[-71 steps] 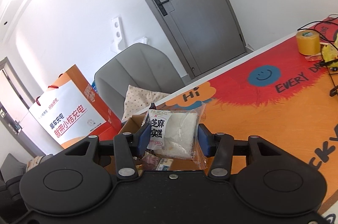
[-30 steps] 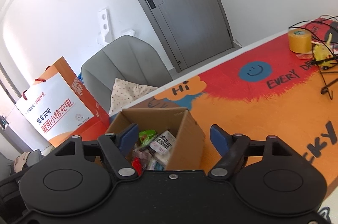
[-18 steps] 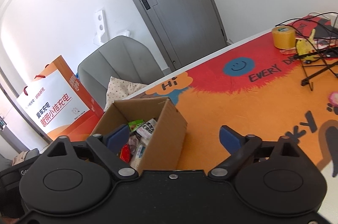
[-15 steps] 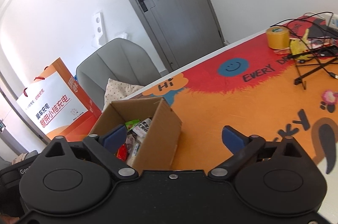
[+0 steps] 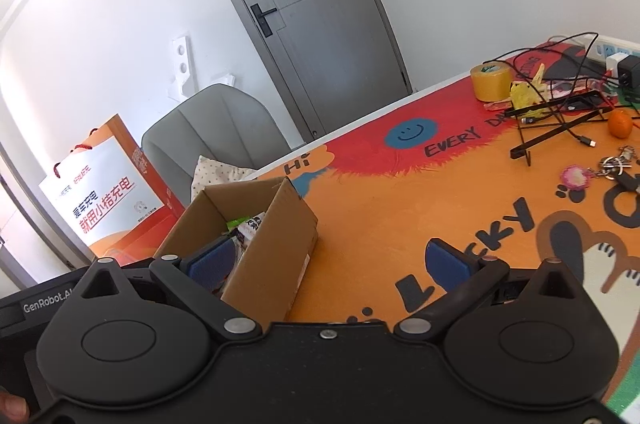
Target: Organize snacks
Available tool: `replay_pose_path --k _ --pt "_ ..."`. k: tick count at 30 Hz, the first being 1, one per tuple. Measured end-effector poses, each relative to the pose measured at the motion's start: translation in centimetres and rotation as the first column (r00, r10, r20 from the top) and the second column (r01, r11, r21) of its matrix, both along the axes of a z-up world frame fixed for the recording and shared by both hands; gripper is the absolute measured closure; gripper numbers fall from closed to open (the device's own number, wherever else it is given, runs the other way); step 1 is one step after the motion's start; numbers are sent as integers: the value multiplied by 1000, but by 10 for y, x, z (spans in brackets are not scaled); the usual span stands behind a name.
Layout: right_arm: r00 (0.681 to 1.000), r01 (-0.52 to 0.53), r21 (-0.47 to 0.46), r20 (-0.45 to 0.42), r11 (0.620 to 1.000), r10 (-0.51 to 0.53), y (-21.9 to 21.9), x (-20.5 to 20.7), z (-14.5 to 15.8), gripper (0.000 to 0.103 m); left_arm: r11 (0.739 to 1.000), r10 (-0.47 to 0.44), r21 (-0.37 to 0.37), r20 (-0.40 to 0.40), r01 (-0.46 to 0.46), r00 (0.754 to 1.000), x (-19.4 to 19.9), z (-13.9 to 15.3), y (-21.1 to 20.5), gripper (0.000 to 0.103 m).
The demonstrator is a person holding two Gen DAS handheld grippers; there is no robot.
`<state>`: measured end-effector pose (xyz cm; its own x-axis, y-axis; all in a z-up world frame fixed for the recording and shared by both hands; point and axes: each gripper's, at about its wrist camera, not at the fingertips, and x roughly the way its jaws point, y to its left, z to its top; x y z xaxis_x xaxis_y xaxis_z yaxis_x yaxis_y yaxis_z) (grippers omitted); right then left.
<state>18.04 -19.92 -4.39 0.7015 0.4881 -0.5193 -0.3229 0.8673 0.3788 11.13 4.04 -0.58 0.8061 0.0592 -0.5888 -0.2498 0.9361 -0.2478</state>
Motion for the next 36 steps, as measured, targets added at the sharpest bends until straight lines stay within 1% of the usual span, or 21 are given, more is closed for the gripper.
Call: replay_pose_path --k 14,18,23,30,33,36 --pt "1000 -13 -2 16 1000 13 -23 -35 4 0 1000 -20 12 27 20 999 -41 9 -15 1" --pt "999 -28 -13 24 1000 28 -26 -46 8 0 1000 -17 19 15 17 1000 -50 11 -16 1" --pt "998 -43 -34 43 998 45 -30 -59 16 0 998 -34 57 18 32 999 -64 19 -18 1" --pt "996 -63 -70 66 996 67 -34 -73 28 0 995 -55 89 31 52 998 -82 27 -16 1" --pt "994 -64 -85 82 994 71 -34 -78 33 0 990 -74 120 11 72 997 -85 29 -14 1" --pt "991 -77 -94 98 993 86 -36 -83 38 0 991 -61 121 15 59 998 -90 29 -8 1"
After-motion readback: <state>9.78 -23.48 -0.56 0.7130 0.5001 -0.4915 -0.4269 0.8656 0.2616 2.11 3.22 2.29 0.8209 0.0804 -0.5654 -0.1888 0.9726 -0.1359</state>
